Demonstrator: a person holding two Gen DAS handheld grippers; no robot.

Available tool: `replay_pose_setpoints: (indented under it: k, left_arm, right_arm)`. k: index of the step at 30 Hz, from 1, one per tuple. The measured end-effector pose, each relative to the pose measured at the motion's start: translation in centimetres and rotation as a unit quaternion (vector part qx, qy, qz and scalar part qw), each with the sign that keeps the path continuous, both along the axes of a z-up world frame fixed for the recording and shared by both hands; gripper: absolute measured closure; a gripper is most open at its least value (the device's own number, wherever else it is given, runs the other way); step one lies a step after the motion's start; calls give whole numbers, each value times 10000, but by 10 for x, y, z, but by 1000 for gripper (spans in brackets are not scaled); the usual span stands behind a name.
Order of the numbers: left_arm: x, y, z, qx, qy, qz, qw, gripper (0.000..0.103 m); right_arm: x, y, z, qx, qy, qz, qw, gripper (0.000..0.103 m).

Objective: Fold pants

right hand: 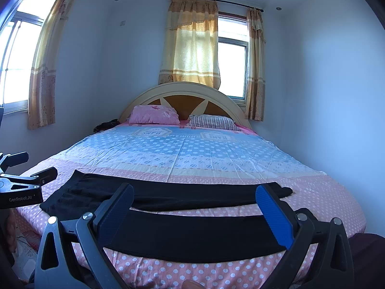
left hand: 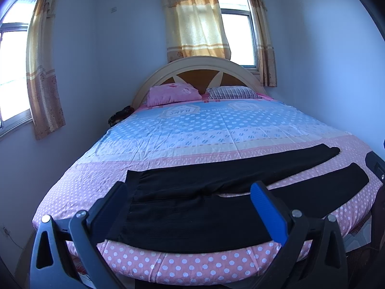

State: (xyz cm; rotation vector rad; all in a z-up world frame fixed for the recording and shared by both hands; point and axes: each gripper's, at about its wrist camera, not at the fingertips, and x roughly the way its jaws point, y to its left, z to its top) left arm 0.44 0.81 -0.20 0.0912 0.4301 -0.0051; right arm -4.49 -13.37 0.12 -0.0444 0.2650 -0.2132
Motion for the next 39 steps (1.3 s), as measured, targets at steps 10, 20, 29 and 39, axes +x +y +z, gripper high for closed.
replay_pose_setpoints:
  k: [10,20,29,39]
  left_arm:
    - [-1,3,0,-22,-8,6,10000,0]
    - [0,5,1,-45,0,17,10000,0]
    - [-1,5,1,-47,-3,15,10000,0]
    - [-1,5,1,-46,2,14,10000,0]
  right_arm:
    - [0,0,-1,-1,6,-5,10000,1]
    - [2,0,-2,-14,37,14,10000,1]
    - [2,0,-3,-15,43,21,10000,1]
    - [3,0,-4,-20,55,23,10000,1]
